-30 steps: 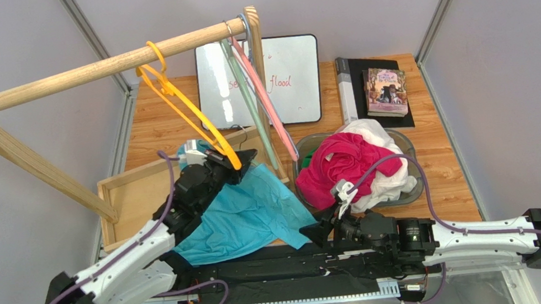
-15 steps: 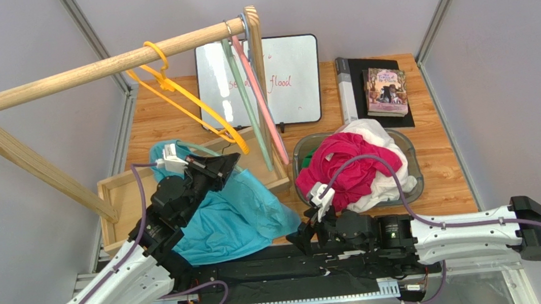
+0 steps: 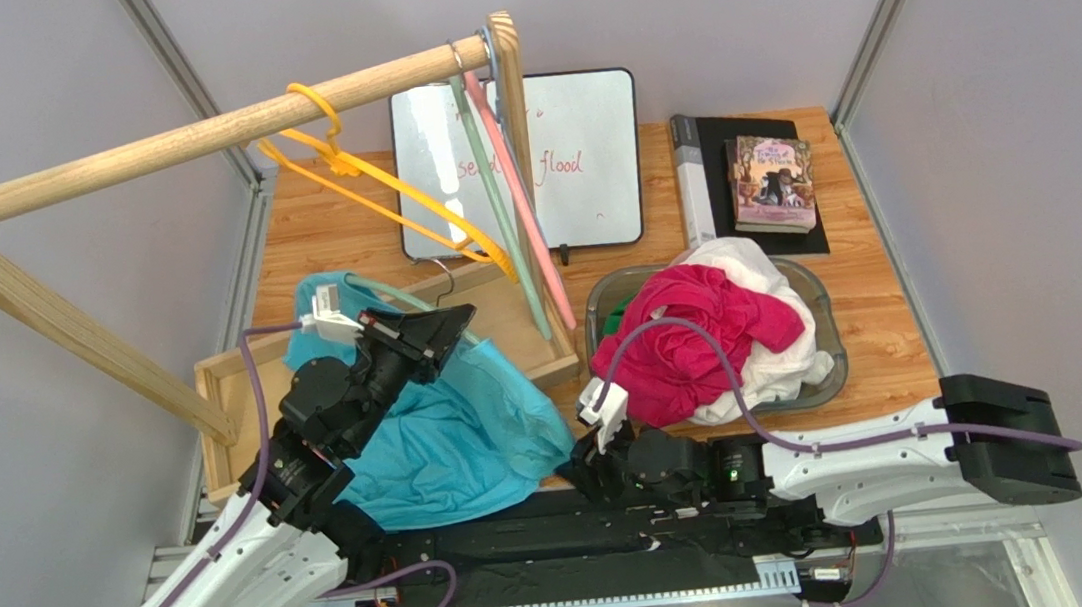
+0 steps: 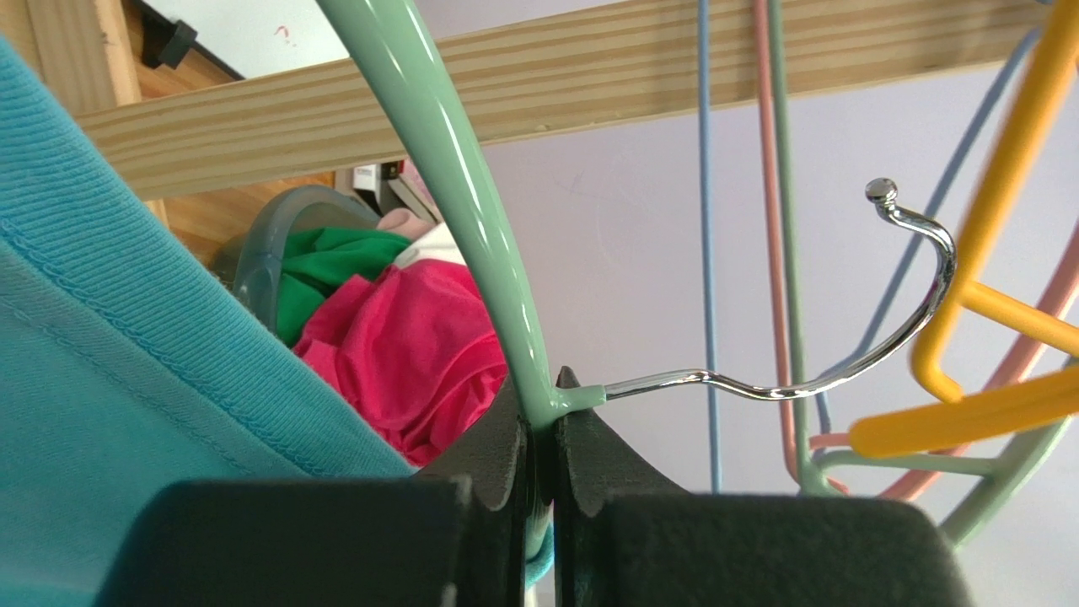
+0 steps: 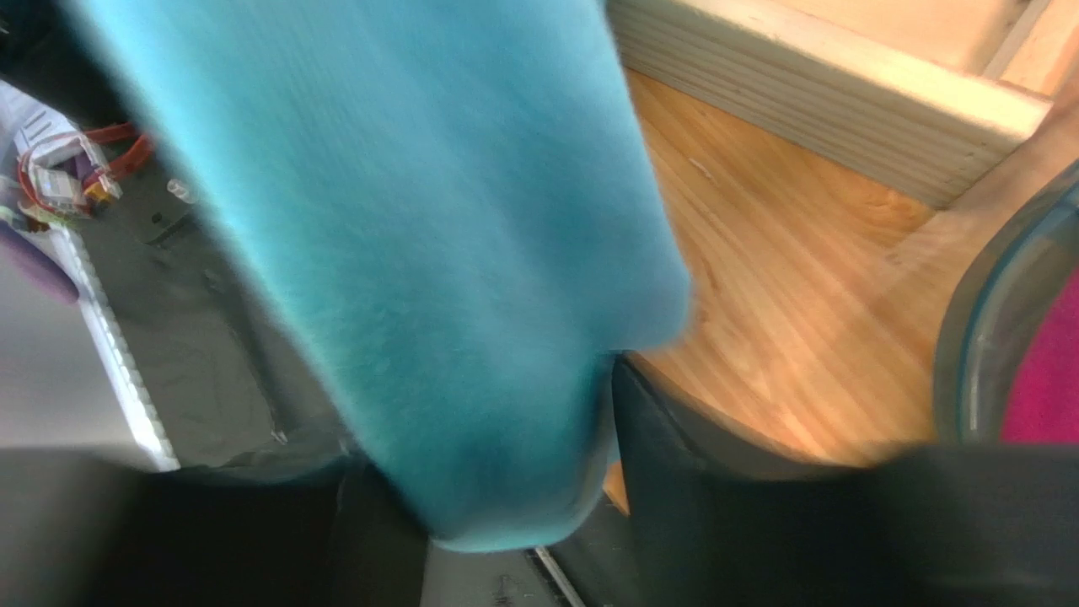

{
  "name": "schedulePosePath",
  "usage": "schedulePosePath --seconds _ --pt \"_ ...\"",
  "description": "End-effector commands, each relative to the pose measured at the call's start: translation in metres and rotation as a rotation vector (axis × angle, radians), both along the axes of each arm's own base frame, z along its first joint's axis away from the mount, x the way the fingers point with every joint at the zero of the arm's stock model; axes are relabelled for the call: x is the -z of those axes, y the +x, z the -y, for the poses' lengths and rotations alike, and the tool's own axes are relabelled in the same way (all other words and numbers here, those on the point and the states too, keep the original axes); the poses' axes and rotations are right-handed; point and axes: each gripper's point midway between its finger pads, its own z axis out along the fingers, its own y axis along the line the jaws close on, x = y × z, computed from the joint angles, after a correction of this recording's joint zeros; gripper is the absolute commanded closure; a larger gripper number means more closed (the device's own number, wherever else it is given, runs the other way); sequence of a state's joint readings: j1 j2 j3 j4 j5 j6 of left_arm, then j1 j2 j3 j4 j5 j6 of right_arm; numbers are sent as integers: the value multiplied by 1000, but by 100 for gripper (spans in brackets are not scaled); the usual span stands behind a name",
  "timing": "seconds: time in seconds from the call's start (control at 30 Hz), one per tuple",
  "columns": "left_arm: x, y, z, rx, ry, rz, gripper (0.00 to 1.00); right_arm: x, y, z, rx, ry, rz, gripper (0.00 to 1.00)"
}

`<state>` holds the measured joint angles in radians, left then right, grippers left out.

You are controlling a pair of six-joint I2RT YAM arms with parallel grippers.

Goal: Remove the t-shirt from the hanger
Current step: Remove the tshirt from the hanger

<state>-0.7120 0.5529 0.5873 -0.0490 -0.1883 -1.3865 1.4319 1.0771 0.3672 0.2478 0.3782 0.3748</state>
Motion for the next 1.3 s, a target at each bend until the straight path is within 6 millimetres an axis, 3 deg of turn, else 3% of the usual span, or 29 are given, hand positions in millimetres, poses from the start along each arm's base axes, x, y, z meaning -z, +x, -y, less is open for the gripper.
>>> schedulePosePath --seconds 0.0,0.03,0.1,0.13,0.2,0.23,0.3,0.33,0.37,0.47,0.6,0.67,0.7,0.73,0.8,0.87,0.93,1.0,1.03,1.1,1.13,1.17,1.27 --pt "-46 -10 -8 5 -18 111 100 -27 9 -14 54 74 3 73" --pt "-44 -10 -9 0 -7 110 100 -35 11 -15 70 87 -4 92" --pt "-44 -10 -15 -26 23 126 100 -33 15 -5 109 60 -8 100" --pt "-45 -9 -19 -40 35 133 100 -42 15 0 123 91 -13 100" --pt "-41 -6 -30 -98 88 140 100 -37 15 12 142 78 -19 100" --pt "-42 -3 -40 -149 100 145 100 -49 16 18 156 121 -19 100" --pt "-31 1 -51 -207 143 125 100 -49 19 33 197 121 -23 100" --pt "-34 2 -63 -264 142 133 100 -63 20 40 218 180 -21 100" --pt "-33 3 -70 -294 167 141 100 -56 20 52 243 166 -30 100" --pt "-33 3 -97 -412 178 136 100 -70 28 80 334 263 -34 100" --pt "-33 -4 -125 -523 96 112 100 -62 36 111 429 346 -50 100" --pt "-32 -8 -138 -574 11 94 100 -56 36 118 446 372 -64 100" --pt "-31 -9 -142 -591 -16 90 100 -64 36 122 456 443 -84 100" --pt "-35 -12 -150 -617 -71 93 100 -53 36 124 462 439 -89 100" --pt "-36 -15 -154 -629 -107 96 100 -51 37 128 477 480 -104 100" --pt "-41 -18 -158 -631 -157 102 100 -45 36 124 454 486 -92 100" --pt "-53 -21 -154 -596 -194 137 100 -36 24 106 326 428 -51 100" --pt "-61 -24 -147 -553 -192 159 100 -39 12 89 235 434 -72 100" --pt "-59 -23 -138 -515 -188 138 100 -23 9 83 215 351 -75 100" --pt "-59 -22 -127 -467 -195 125 100 -27 2 67 166 333 -96 100" --pt "-64 -22 -123 -447 -226 137 100 -5 0 61 157 226 -109 100" --pt "-60 -19 -118 -431 -229 129 100 -18 -5 45 119 251 -129 100" --pt "-63 -18 -101 -358 -267 128 100 0 -12 19 82 183 -178 100"
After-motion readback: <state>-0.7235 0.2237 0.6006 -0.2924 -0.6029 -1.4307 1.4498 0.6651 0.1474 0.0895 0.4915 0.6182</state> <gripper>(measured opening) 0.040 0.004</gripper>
